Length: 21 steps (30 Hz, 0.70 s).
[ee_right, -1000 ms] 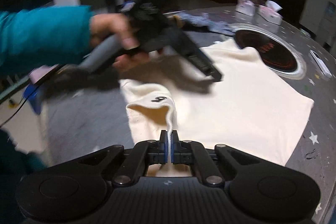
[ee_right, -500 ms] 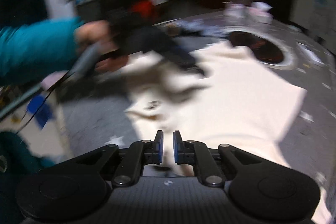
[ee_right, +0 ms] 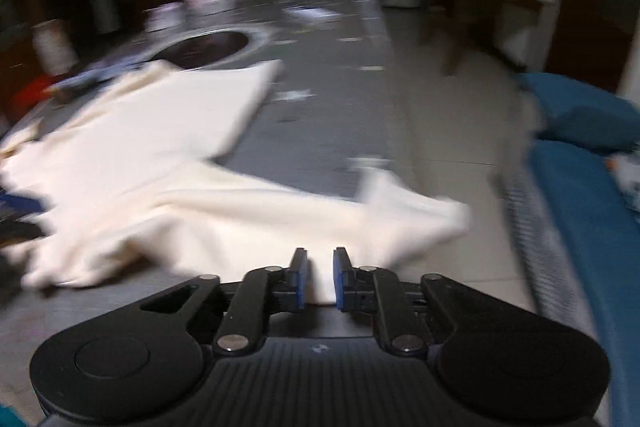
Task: Fold clothes
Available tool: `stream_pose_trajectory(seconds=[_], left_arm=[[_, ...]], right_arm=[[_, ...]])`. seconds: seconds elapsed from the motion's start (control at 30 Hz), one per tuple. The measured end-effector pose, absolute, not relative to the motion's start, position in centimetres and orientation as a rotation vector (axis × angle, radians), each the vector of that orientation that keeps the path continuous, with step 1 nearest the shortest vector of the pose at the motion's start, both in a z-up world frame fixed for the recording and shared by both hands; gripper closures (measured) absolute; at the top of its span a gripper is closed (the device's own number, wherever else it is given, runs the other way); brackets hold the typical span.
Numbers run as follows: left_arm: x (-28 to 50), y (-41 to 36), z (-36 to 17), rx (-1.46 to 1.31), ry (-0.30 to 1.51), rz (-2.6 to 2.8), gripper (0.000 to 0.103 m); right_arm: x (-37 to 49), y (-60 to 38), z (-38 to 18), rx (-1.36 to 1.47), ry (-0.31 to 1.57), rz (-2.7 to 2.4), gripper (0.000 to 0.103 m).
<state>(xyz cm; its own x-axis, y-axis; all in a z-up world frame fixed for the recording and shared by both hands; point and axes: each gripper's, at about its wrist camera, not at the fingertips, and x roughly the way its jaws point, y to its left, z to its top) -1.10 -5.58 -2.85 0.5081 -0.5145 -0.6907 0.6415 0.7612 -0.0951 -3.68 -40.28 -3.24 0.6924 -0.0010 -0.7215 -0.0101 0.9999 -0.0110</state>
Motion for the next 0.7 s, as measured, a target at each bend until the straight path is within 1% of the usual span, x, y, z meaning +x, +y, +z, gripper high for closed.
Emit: stream_pose_trajectory(seconds=[0.07, 0.13, 0.17, 0.3, 0.33, 0.37, 0.4, 0.67, 0.7], left_arm=[[-1.3, -5.5, -2.8, 0.179, 0.771, -0.701, 0.065], [-1.5, -5.7, -2.6, 0.186, 0.771, -0.703, 0.064], [-1.6, -5.8, -2.6, 0.19, 0.77, -0.705, 0.064], [-2.2, -5.6, -2.6, 0.184, 0.773, -0.701, 0.063], [-2.3, -5.6, -2.6, 0.179, 0.775, -0.699, 0.063], [-2.4, -5.5, -2.6, 0.177, 0.776, -0.697, 0.063], [-2.6, -5.6, -2.6, 0.177, 0.776, -0.696, 0.063], [-2.6, -5.7, -2.7, 0.166, 0.778, -0.687, 0.062], [-2.6, -5.7, -2.7, 0.167, 0.778, -0.687, 0.062]], right_arm=[[-4.1, -42.0, -3.4, 0.009, 0.802, -0.073, 0.086], [-4.2, -43.1, -3.4, 0.025, 0.792, -0.116, 0.083], [-4.3, -43.5, -3.4, 0.032, 0.786, -0.135, 0.079], [-3.9, -44.2, -3.0, 0.065, 0.732, -0.113, 0.074], [-3.6, -44.1, -2.9, 0.056, 0.723, -0.106, 0.071], [-3.4, -43.9, -2.9, 0.048, 0.714, -0.099, 0.062], [-3.1, -43.6, -3.0, 0.035, 0.712, -0.095, 0.06], [-1.3, -41.2, -3.9, -0.096, 0.727, -0.08, 0.059], [-1.1, -40.7, -4.0, -0.118, 0.728, -0.069, 0.061]])
